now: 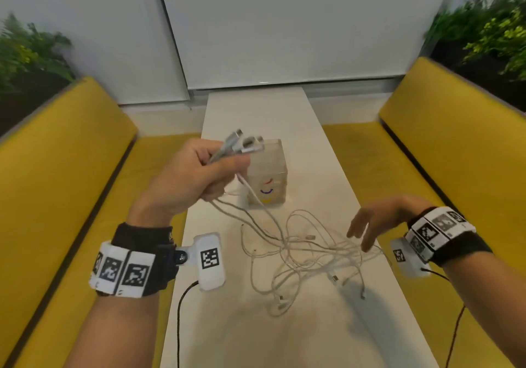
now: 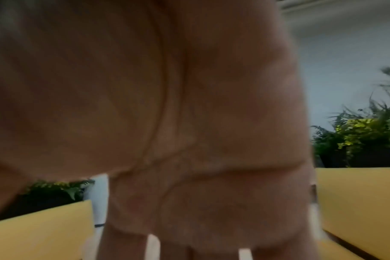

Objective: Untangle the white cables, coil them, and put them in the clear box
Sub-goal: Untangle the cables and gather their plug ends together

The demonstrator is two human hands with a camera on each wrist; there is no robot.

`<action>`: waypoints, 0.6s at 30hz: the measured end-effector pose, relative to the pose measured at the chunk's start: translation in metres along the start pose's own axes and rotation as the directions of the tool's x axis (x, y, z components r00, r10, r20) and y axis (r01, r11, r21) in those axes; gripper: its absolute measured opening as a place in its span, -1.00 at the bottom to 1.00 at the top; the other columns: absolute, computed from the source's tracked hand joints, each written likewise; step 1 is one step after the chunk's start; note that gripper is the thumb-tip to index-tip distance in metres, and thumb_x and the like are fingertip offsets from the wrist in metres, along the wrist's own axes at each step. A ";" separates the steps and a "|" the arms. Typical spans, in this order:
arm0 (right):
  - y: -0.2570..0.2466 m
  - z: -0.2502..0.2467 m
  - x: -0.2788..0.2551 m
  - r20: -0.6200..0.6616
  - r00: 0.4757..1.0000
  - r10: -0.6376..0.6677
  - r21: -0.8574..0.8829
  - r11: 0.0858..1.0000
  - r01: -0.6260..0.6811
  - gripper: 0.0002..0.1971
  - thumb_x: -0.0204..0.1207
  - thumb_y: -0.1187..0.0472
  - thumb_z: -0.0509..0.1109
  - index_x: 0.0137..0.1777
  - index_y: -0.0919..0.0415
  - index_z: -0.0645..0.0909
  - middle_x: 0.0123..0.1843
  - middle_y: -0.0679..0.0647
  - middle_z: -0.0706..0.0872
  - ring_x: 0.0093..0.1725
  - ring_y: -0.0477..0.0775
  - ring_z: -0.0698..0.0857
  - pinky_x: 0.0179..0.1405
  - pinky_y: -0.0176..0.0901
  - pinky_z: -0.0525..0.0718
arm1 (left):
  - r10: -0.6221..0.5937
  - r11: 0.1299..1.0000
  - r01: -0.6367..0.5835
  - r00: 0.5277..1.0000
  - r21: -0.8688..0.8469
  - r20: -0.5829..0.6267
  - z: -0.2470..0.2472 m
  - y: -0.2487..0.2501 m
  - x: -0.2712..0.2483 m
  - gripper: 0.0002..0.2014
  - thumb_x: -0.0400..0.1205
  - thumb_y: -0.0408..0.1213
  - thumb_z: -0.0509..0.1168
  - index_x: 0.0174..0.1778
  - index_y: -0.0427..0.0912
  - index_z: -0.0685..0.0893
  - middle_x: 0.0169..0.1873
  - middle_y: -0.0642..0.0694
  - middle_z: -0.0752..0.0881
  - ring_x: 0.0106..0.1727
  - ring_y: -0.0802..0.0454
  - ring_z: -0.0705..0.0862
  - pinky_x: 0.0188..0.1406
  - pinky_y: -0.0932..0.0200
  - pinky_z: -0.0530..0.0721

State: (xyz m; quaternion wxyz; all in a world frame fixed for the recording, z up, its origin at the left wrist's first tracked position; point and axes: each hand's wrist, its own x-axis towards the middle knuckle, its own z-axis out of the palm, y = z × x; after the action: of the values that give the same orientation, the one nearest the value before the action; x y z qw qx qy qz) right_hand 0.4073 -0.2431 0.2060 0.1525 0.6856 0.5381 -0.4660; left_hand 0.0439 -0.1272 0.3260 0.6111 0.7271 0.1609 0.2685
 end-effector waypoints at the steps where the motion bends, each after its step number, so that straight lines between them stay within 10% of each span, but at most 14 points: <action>1: 0.002 -0.002 -0.003 0.053 0.998 0.026 0.033 0.999 -0.027 -0.53 0.53 0.24 0.49 0.44 0.03 0.61 0.33 -0.09 0.67 0.26 -0.04 0.67 0.33 -0.10 0.67 | -0.018 0.999 0.024 0.991 -0.045 0.133 -0.001 0.001 -0.004 -0.75 0.55 -0.04 0.49 -0.25 -0.17 0.83 -0.66 0.07 0.30 -0.67 0.16 0.17 -0.65 0.37 0.20; 3: 0.006 -0.007 0.000 0.031 0.999 -0.028 0.162 0.987 0.022 -0.53 0.61 0.44 0.31 0.45 0.05 0.58 0.39 -0.04 0.65 0.32 0.01 0.69 0.33 -0.09 0.68 | -0.046 0.986 0.085 0.967 -0.145 0.249 -0.005 0.003 -0.008 -0.67 0.58 -0.03 0.48 -0.08 -0.29 0.83 -0.64 0.03 0.22 -0.66 0.15 0.14 -0.67 0.40 0.17; 8: -0.008 0.004 0.048 -0.430 0.901 -0.062 0.315 0.925 0.214 -0.72 0.62 0.43 0.23 0.09 0.23 0.77 0.06 0.15 0.84 0.14 0.18 0.80 0.12 -0.06 0.76 | -0.240 0.932 0.246 0.969 -0.265 0.057 -0.006 -0.008 -0.007 -0.75 0.69 -0.10 0.31 -0.15 -0.23 0.68 -0.61 0.05 0.21 -0.66 0.21 0.14 -0.71 0.47 0.10; 18: -0.021 0.092 0.175 -0.539 0.842 -0.017 -0.047 0.999 -0.010 -0.67 0.67 0.23 0.26 0.38 0.27 0.63 0.36 0.22 0.70 0.37 0.24 0.64 0.37 -0.09 0.49 | -0.563 0.685 0.491 0.826 -0.538 0.036 0.000 -0.061 -0.036 -0.73 0.73 -0.15 0.16 -0.29 -0.13 0.43 -0.54 -0.01 0.18 -0.62 0.21 0.14 -0.77 0.48 0.08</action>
State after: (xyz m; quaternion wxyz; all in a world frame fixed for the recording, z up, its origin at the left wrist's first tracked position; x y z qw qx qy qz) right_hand 0.3425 -0.1960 0.0242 0.0108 0.7841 0.5715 -0.2416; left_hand 0.0205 -0.1355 0.2592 0.8245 0.4348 0.3237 0.1621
